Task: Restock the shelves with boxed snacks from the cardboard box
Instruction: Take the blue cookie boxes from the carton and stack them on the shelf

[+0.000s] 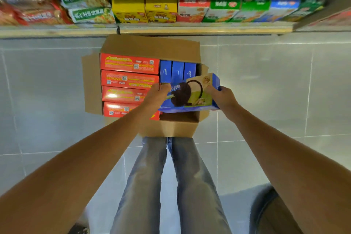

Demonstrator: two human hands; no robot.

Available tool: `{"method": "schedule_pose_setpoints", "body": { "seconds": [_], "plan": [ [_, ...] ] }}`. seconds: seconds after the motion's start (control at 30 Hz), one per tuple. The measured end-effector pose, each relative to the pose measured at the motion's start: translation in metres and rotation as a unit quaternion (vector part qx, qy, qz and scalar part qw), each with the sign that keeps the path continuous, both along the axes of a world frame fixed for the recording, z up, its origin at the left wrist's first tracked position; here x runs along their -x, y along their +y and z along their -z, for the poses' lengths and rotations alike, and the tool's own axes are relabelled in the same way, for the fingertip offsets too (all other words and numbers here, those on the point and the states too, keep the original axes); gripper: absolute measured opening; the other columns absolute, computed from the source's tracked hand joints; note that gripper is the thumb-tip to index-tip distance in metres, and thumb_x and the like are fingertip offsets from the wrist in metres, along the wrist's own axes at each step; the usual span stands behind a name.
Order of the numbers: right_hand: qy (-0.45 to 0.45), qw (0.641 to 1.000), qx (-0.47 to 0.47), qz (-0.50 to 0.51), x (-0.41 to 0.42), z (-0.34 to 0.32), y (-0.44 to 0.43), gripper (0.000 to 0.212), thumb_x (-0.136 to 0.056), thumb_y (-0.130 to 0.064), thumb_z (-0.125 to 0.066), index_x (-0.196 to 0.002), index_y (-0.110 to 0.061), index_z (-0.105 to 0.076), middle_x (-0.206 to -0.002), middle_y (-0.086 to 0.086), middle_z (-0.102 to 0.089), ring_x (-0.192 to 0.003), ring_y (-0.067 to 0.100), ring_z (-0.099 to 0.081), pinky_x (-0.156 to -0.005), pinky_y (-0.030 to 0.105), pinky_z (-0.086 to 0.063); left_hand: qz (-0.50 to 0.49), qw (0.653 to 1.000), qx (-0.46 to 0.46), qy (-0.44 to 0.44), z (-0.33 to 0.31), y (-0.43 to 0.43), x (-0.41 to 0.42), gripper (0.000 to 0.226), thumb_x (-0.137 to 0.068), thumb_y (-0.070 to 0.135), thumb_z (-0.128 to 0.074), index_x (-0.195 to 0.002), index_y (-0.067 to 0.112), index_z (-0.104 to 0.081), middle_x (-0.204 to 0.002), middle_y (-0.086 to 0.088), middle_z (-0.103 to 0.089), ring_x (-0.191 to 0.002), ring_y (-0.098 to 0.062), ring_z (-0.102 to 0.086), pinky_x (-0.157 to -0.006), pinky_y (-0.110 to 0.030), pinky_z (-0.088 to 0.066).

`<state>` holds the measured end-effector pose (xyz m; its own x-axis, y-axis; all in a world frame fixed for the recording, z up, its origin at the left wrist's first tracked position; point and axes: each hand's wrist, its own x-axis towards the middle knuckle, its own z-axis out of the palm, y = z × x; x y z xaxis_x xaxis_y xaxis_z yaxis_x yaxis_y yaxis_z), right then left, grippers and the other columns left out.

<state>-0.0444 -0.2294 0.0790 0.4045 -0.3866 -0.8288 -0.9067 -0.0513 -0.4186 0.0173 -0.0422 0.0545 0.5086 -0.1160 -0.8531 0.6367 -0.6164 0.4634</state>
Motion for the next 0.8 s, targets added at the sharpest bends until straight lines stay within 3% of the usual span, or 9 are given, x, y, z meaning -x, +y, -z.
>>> {"method": "schedule_pose_setpoints", "body": {
  "seconds": [0.1,0.17,0.23,0.33,0.4,0.5,0.57,0.63,0.8],
  "plan": [
    [-0.029,0.991,-0.096,0.089,-0.014,-0.047,-0.008,0.025,-0.073,-0.033,-0.063,-0.086,-0.012,-0.061,-0.076,0.004,-0.063,-0.064,0.017,-0.061,-0.056,0.017,-0.050,-0.043,0.999,-0.021,-0.001,-0.030,0.008,-0.016,0.033,-0.097,0.039,-0.042,-0.087,0.010,-0.053,-0.069,-0.004,-0.043,-0.059,-0.013,-0.041,-0.052,-0.018,-0.036],
    [-0.053,0.981,-0.145,0.117,-0.027,-0.080,-0.010,0.048,-0.061,-0.037,-0.058,-0.103,-0.014,-0.063,-0.089,0.006,-0.069,-0.073,0.021,-0.067,-0.067,0.027,-0.054,-0.046,0.999,-0.026,0.005,-0.057,0.016,-0.033,0.059,-0.092,0.055,-0.042,-0.119,0.005,-0.054,-0.101,-0.012,-0.062,-0.088,-0.027,-0.060,-0.075,-0.032,-0.047],
    [-0.084,0.974,-0.170,0.124,-0.038,-0.110,-0.013,0.058,-0.057,-0.035,-0.060,-0.111,-0.014,-0.062,-0.091,0.006,-0.071,-0.073,0.021,-0.068,-0.065,0.029,-0.055,-0.088,0.995,-0.006,0.039,-0.089,0.025,-0.048,0.068,-0.089,0.062,-0.043,-0.128,0.008,-0.050,-0.122,-0.011,-0.058,-0.107,-0.032,-0.058,-0.089,-0.043,-0.048],
    [-0.115,0.967,-0.192,0.122,-0.055,-0.146,-0.012,0.062,-0.059,-0.031,-0.057,-0.118,-0.013,-0.059,-0.091,0.006,-0.071,-0.067,0.018,-0.069,-0.054,0.026,-0.056,-0.115,0.992,0.046,0.020,-0.131,0.035,-0.065,0.061,-0.090,0.057,-0.046,-0.129,0.012,-0.050,-0.124,-0.011,-0.059,-0.100,-0.027,-0.059,-0.077,-0.041,-0.051],
    [-0.134,0.969,-0.178,0.106,-0.068,-0.176,-0.007,0.053,-0.064,-0.035,-0.056,-0.113,-0.017,-0.059,-0.092,0.005,-0.068,-0.063,0.015,-0.068,-0.050,0.024,-0.054,-0.111,0.991,0.065,-0.032,-0.164,0.042,-0.077,0.056,-0.090,0.058,-0.045,-0.121,0.012,-0.053,-0.116,-0.010,-0.061,-0.096,-0.025,-0.060,-0.076,-0.040,-0.053],
    [-0.168,0.973,-0.143,0.073,-0.092,-0.220,0.004,0.013,-0.089,-0.037,-0.050,-0.089,-0.025,-0.055,-0.088,0.002,-0.063,-0.070,0.016,-0.065,-0.056,0.028,-0.052,-0.129,0.985,0.072,-0.083,-0.210,0.051,-0.100,0.063,-0.089,0.060,-0.044,-0.121,0.007,-0.055,-0.109,-0.011,-0.063,-0.096,-0.028,-0.060,-0.082,-0.041,-0.052],
    [-0.179,0.974,-0.130,0.057,-0.105,-0.254,0.009,0.014,-0.094,-0.035,-0.045,-0.085,-0.027,-0.051,-0.092,0.003,-0.060,-0.082,0.020,-0.061,-0.064,0.033,-0.051,-0.154,0.979,0.080,-0.103,-0.250,0.058,-0.113,0.068,-0.089,0.059,-0.046,-0.133,0.007,-0.047,-0.124,-0.011,-0.056,-0.109,-0.030,-0.057,-0.080,-0.038,-0.048],
    [-0.188,0.971,-0.145,0.039,-0.114,-0.290,0.010,0.013,-0.094,-0.031,-0.045,-0.085,-0.023,-0.050,-0.087,0.005,-0.058,-0.079,0.020,-0.058,-0.069,0.036,-0.050,-0.172,0.972,0.094,-0.130,-0.284,0.065,-0.128,0.075,-0.086,0.059,-0.051,-0.139,0.007,-0.040,-0.136,-0.011,-0.049,-0.119,-0.031,-0.053,-0.079,-0.037,-0.048],
    [-0.247,0.953,-0.155,-0.081,-0.133,-0.401,0.004,0.010,-0.089,-0.032,-0.052,-0.087,-0.022,-0.051,-0.087,0.005,-0.054,-0.078,0.024,-0.053,-0.074,0.040,-0.048,-0.142,0.946,0.143,-0.253,-0.407,0.074,-0.155,0.064,-0.093,0.048,-0.048,-0.138,0.003,-0.040,-0.138,-0.023,-0.045,-0.119,-0.036,-0.051,-0.075,-0.036,-0.046]
  ]
}}
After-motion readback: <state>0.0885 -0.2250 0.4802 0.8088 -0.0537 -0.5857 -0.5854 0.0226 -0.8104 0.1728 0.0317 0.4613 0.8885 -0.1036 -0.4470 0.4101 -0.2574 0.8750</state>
